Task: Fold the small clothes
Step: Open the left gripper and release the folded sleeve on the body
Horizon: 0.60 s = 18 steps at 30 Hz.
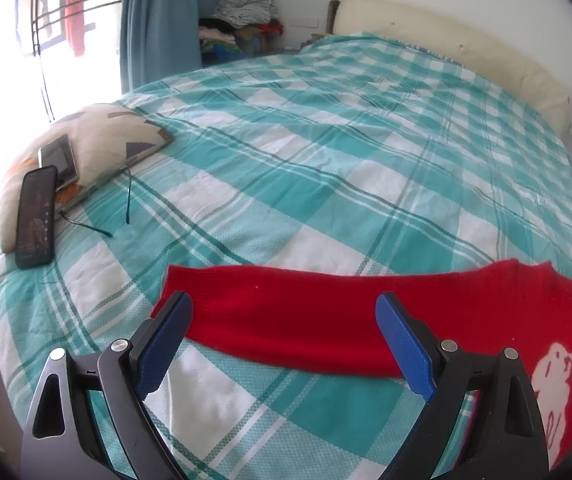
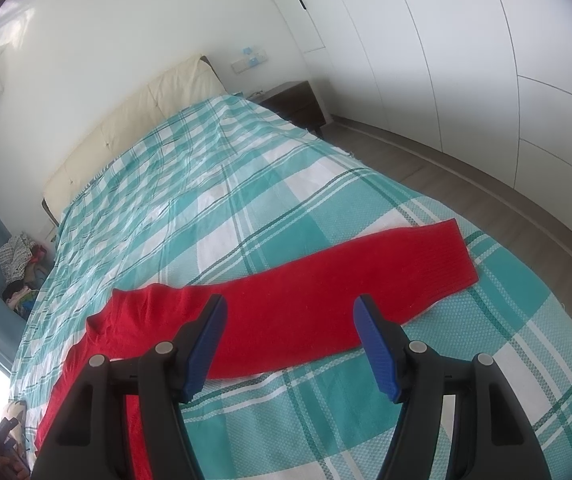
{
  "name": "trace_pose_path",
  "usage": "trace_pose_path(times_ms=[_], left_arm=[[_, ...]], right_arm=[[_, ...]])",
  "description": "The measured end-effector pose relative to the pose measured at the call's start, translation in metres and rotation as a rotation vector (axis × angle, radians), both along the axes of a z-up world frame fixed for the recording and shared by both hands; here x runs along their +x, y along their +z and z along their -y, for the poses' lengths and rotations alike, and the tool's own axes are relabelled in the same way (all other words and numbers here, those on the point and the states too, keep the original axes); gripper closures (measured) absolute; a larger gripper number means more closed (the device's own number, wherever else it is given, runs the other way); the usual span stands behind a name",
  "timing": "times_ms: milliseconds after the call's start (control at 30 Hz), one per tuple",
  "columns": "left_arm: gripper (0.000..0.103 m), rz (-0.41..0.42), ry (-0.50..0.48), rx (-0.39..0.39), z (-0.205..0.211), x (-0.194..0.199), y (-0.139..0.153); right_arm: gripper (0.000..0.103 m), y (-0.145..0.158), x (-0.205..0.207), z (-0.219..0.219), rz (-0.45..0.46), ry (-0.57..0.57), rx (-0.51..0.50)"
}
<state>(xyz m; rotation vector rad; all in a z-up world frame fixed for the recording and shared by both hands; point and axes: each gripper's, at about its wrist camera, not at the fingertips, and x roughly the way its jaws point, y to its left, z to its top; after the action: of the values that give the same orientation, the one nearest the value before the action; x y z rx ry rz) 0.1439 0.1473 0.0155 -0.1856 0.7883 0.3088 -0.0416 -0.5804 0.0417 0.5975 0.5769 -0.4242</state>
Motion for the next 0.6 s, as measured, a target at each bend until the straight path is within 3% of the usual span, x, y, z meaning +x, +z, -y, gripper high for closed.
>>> trace_pose_path(times_ms=[367, 467, 600], left_arm=[[0.008, -0.002, -0.009, 0.02, 0.004, 0.0, 0.001], [0.004, -0.016, -0.02, 0.02, 0.006, 0.0, -0.002], [0.003, -0.062, -0.06, 0.004, 0.011, 0.002, -0.008]], right_arm=[[0.038, -0.003, 0.001, 0.0, -0.01, -0.001, -0.003], [0.038, -0.003, 0.0, 0.004, -0.012, -0.007, -0.015], [0.038, 0.002, -0.024, 0.037, 0.041, -0.12, -0.007]])
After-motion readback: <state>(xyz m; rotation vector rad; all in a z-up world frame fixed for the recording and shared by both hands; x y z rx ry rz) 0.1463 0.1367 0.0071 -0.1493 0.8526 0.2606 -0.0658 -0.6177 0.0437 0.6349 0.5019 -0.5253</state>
